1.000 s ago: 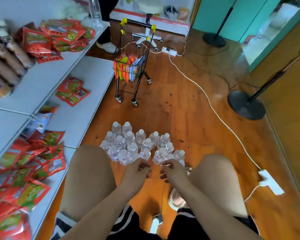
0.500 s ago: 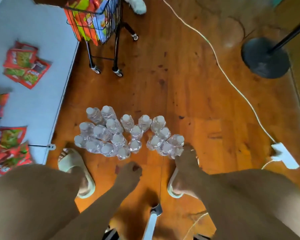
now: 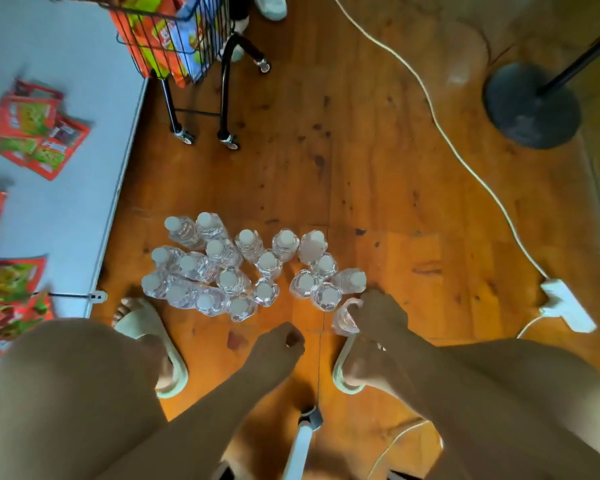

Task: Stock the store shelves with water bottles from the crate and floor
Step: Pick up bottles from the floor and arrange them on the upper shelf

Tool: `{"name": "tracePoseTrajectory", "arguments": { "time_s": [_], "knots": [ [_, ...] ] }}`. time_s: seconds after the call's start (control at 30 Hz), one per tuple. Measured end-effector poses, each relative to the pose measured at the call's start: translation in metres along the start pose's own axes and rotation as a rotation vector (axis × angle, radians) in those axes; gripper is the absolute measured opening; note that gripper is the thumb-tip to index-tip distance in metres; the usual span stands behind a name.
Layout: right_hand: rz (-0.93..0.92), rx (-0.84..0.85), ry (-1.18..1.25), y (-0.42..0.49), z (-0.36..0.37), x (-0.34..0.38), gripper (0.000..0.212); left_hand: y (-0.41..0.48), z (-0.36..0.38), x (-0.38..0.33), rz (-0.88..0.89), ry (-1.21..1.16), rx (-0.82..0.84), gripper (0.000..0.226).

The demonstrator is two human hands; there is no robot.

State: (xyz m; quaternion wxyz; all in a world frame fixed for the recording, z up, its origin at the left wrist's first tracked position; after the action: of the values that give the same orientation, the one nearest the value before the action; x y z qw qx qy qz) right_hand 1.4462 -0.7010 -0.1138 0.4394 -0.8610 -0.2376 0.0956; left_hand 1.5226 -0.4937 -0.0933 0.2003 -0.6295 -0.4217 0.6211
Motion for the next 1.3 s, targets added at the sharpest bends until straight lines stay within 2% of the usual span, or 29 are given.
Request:
{"name": "tracePoseTrajectory", "arguments": {
  "time_s": [0.1, 0.2, 0.27, 0.33, 0.43, 0.53, 0.6, 0.67, 0.73, 0.77, 0.8, 0.83, 0.9, 0.97, 1.07, 1.17, 1.23, 1.3],
  "knots": [
    [-0.116, 0.056, 0.114, -0.062, -0.043, 0.008, 0.029, -0.018, -0.002, -0.004, 0.054, 0.118, 0.002, 0.019],
    [-0.235, 0.146, 0.262, -0.117, -0.067, 0.003, 0.037, -0.044, 0.001, -0.005, 0.119, 0.212, 0.017, 0.063],
    [-0.311, 0.182, 0.384, -0.151, -0.079, 0.001, 0.034, -0.067, 0.006, -0.005, 0.163, 0.235, 0.026, 0.093],
    [-0.348, 0.236, 0.531, -0.181, -0.085, 0.002, 0.028, -0.09, 0.01, -0.005, 0.203, 0.236, 0.024, 0.108],
    [-0.365, 0.186, 0.755, -0.206, -0.075, 0.005, 0.028, -0.121, 0.014, -0.007, 0.219, 0.269, -0.009, 0.109],
    [-0.423, 0.028, 1.025, -0.217, -0.041, 0.013, 0.045, -0.156, 0.011, -0.006, 0.212, 0.315, -0.047, 0.101],
    [-0.476, -0.029, 1.094, -0.225, -0.017, 0.029, 0.054, -0.178, 0.003, 0.004, 0.19, 0.213, -0.067, 0.086],
    [-0.527, -0.002, 1.131, -0.234, 0.003, 0.052, 0.056, -0.204, -0.004, 0.017, 0.159, 0.12, -0.129, 0.071],
    [-0.635, 0.089, 1.062, -0.249, 0.027, 0.075, 0.035, -0.229, -0.001, 0.028, 0.148, 0.105, -0.199, 0.064],
    [-0.698, 0.167, 0.994, -0.26, 0.041, 0.086, 0.028, -0.241, 0.002, 0.034, 0.156, 0.162, -0.233, 0.052],
    [-0.747, 0.239, 0.926, -0.267, 0.056, 0.097, 0.03, -0.252, 0.004, 0.044, 0.171, 0.166, -0.293, 0.037],
    [-0.789, 0.304, 0.866, -0.278, 0.069, 0.107, 0.033, -0.265, 0.001, 0.055, 0.174, 0.048, -0.372, 0.03],
    [-0.868, 0.376, 0.742, -0.299, 0.089, 0.127, 0.032, -0.294, -0.009, 0.083, 0.183, -0.233, -0.512, 0.037],
    [-0.93, 0.4, 0.581, -0.319, 0.102, 0.146, 0.029, -0.326, -0.008, 0.106, 0.172, -0.335, -0.599, 0.046],
    [-1.026, 0.443, 0.378, -0.336, 0.12, 0.172, 0.041, -0.35, 0.012, 0.123, 0.135, -0.432, -0.725, 0.04],
    [-1.12, 0.49, 0.309, -0.362, 0.137, 0.197, 0.016, -0.366, 0.02, 0.139, 0.102, -0.475, -0.855, 0.028],
    [-1.14, 0.544, 0.311, -0.372, 0.156, 0.211, 0.012, -0.38, 0.026, 0.149, 0.068, -0.562, -0.936, 0.018],
    [-1.175, 0.585, 0.257, -0.385, 0.173, 0.218, 0.01, -0.389, 0.034, 0.163, 0.022, -0.635, -1.036, 0.04]
  ]
}}
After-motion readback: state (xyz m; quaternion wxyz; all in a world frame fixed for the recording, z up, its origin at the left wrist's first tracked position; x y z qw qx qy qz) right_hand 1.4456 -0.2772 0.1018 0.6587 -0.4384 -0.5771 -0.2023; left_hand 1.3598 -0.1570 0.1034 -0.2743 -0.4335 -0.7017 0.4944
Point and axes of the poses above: each hand's wrist, its own y-axis towards the middle knuckle, its own z-axis out of the palm, x = y × z, the point moved 1 cm from there along y, towards the middle knuckle, and after that the axes turned 11 degrees about x, right-handed, at the moved point
